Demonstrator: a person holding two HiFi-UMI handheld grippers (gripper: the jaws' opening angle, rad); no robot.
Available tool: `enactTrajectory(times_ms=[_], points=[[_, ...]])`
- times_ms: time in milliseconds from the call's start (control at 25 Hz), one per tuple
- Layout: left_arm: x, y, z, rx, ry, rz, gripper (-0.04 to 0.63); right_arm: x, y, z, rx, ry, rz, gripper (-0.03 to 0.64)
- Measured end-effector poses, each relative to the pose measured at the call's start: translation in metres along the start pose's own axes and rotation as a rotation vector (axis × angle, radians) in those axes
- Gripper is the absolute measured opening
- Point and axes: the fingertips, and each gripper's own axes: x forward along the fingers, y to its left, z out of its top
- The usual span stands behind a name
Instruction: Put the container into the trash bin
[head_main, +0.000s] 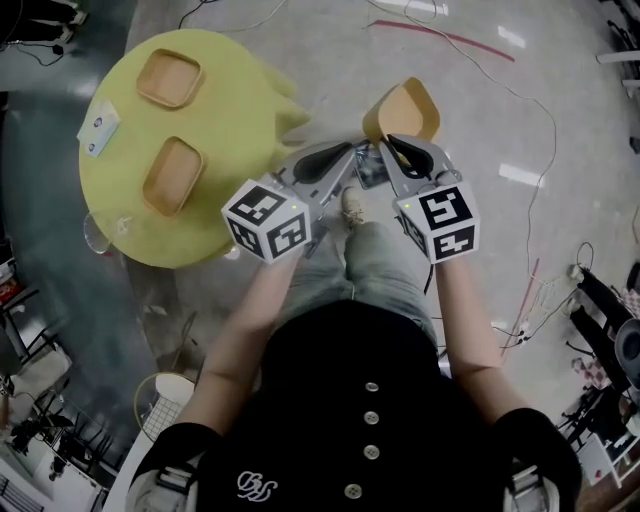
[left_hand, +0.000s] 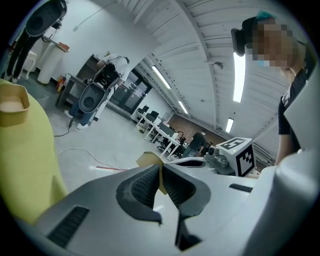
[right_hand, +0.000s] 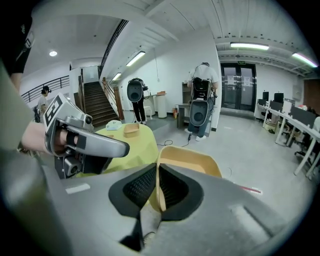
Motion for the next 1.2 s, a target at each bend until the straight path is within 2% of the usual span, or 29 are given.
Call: enactTrajectory(times_ms=[480,720,1200], points=[[0.046,-0.003,-0.017,-0.019,0.052,0.000,0.029,-0.019,-0.051,-0.039,0.108,-0.027,-0.073,0.020],[0.063,-0.002,-0.037,-0.038,0.098,-0.006,0.029,-0.013,-0.063,-0.075,0.169,0.013,-0.079,0.020],[0.076,0.035,-0.095,-0.111,0.183,0.061,0.029,-0.002,-0.074,-0.125,0.228,0.079,-0.067,0.020]])
